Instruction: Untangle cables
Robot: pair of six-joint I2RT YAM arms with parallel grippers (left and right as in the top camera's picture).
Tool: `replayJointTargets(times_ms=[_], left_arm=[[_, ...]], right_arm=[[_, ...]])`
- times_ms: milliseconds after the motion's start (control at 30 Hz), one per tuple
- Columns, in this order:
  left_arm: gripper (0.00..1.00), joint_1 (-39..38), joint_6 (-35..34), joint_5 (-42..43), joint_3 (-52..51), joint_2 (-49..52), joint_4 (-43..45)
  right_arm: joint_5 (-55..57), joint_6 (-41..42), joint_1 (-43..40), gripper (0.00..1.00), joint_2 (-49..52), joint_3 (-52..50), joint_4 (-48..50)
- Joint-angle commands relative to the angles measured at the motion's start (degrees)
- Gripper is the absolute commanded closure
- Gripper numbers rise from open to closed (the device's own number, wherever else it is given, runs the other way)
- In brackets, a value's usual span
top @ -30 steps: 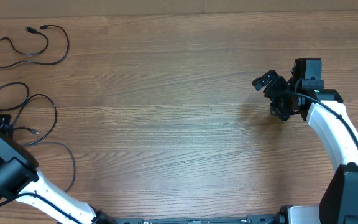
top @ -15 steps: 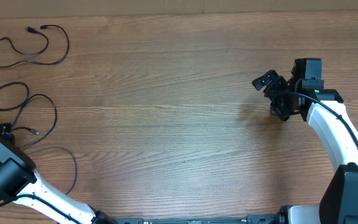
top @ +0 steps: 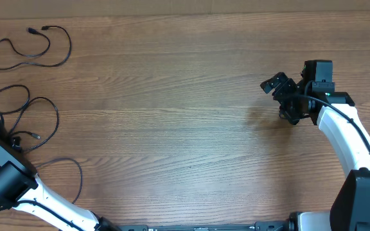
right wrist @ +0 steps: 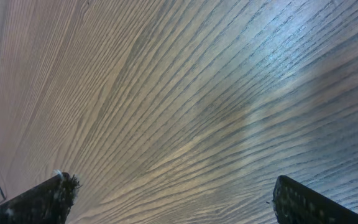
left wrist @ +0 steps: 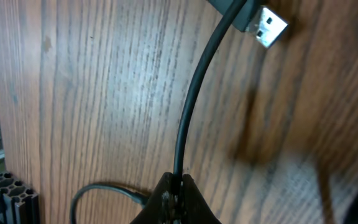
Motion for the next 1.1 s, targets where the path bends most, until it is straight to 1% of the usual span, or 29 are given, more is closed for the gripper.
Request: replayJointTargets(times_ms=[0,100,233,367,400,467,567,600,700,833,867,900,933,967,1067], left_arm=[[0.95,0.0,-1.2,-3.0,-0.9,-1.7,0.3],[0.89,0.0,-1.2,-3.0,-0.9,-1.7,0.4],[0.83,0.0,-1.2,-3.0,-0.9,-1.7,1.0],[0.82,0.0,-1.2,-3.0,-0.9,-1.7,1.1],[0.77,0.0,-0.9,-3.0,-0.9,-1.7,1.3],[0.72,0.0,0.0,-3.0,-0.8,-1.7,1.7],[0.7,0.0,1.2,-3.0,0.1,-1.7,1.5],[0.69,0.0,2.0,-2.8,0.7,-1.7,1.4],[0.61,0.0,3.0,-2.7,3.3,-1.7,-0.4],[0.57,0.0,3.0,-2.8,9.0,-1.7,-4.9],[0.54,0.0,3.0,-2.6,10.9,-1.7,-6.2],[0.46,0.0,3.1,-2.4,12.2,-1.7,-7.0],[0.3,0.0,3.8,-1.8,14.0,-1.7,-8.0],[0.11,0.0,5.7,-0.1,16.5,-1.7,-8.8],[0.12,0.0,10.5,3.4,18.9,-1.7,-8.7]], right_arm=[[0.6,-0.2,-0.1,0.0,0.0,1.3,0.3],[0.6,-0.2,-0.1,0.0,0.0,1.3,0.3],[0.6,-0.2,-0.1,0.0,0.0,1.3,0.3],[0.6,-0.2,-0.1,0.0,0.0,1.3,0.3],[0.6,-0.2,-0.1,0.0,0.0,1.3,0.3],[0.6,-0.2,-0.1,0.0,0.0,1.3,0.3],[0.6,-0.2,-0.1,0.0,0.0,1.3,0.3],[0.6,-0.2,-0.1,0.0,0.0,1.3,0.3],[0.6,-0.2,-0.1,0.0,0.0,1.3,0.3],[0.6,-0.2,-0.1,0.0,0.0,1.3,0.3],[0.6,-0.2,-0.1,0.0,0.0,1.3,0.3],[0.6,-0.2,-0.1,0.0,0.0,1.3,0.3],[0.6,-0.2,-0.1,0.0,0.0,1.3,0.3],[0.6,-0.2,-0.1,0.0,0.0,1.3,0.3],[0.6,-0.2,-0.1,0.0,0.0,1.3,0.3]])
